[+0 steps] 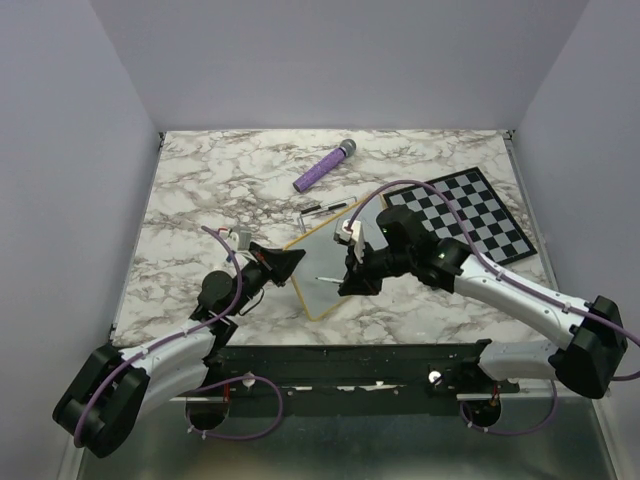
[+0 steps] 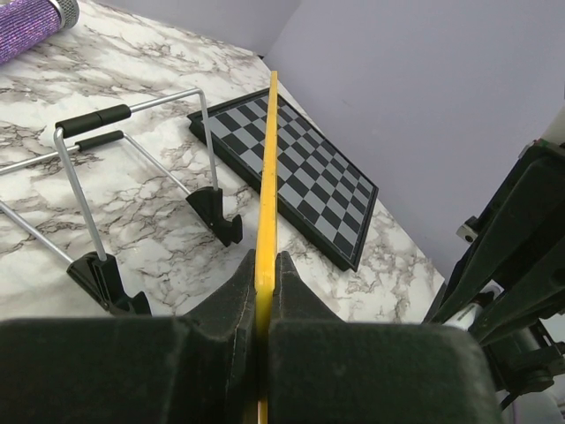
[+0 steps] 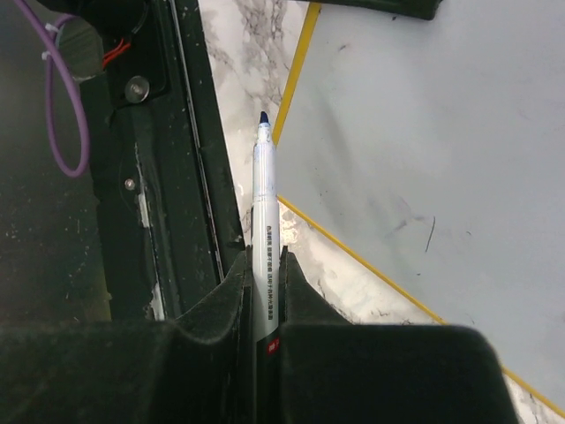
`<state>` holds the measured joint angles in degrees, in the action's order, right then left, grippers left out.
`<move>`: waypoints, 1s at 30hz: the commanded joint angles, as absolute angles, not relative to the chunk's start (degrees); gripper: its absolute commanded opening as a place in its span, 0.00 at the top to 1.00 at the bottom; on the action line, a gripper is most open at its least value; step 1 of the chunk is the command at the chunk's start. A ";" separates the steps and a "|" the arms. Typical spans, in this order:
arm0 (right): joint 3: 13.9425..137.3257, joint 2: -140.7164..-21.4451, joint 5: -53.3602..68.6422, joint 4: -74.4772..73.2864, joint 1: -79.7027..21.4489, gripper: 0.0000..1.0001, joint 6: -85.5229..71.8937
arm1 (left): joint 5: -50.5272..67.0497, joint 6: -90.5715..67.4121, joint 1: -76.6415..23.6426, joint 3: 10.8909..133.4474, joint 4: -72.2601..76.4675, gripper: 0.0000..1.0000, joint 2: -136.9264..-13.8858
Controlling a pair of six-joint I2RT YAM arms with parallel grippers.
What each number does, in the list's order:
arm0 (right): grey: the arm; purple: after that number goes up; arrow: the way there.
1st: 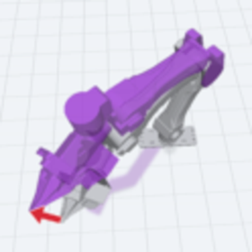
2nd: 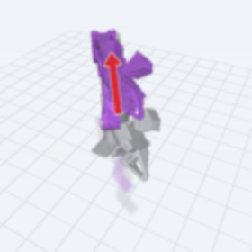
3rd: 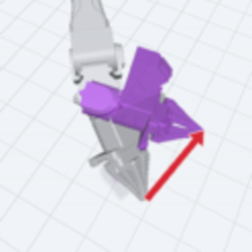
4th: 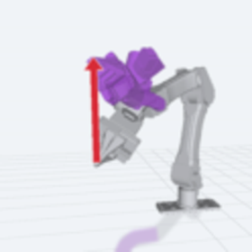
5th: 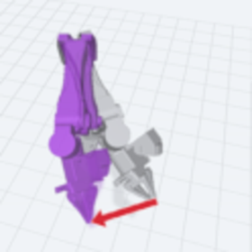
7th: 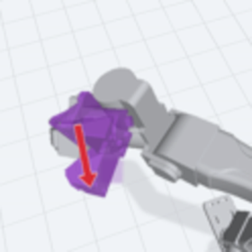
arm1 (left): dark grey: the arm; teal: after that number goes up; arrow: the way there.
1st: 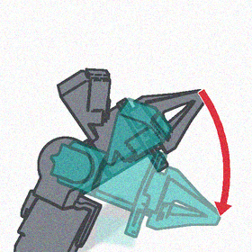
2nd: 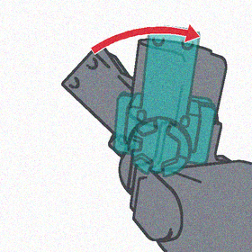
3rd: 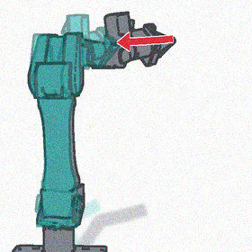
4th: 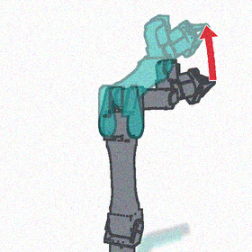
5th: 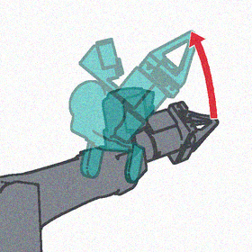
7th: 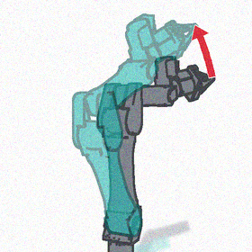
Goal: Write a sentence on the whiteboard
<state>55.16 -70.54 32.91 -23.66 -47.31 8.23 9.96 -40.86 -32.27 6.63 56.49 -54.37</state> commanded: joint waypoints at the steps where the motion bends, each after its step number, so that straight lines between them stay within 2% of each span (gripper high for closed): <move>1: 58.09 -72.51 30.41 -25.75 -49.48 0.99 11.15 | 7.29 -41.31 -32.61 6.15 59.68 1.00 -52.91; 10: 61.70 -72.60 32.17 -32.25 -49.66 0.99 20.38 | 7.03 -41.22 -32.87 6.15 59.85 1.00 -53.35; 30: 64.69 -74.44 29.00 -32.96 -49.66 0.99 25.05 | 6.24 -40.69 -32.96 6.50 56.78 1.00 -52.12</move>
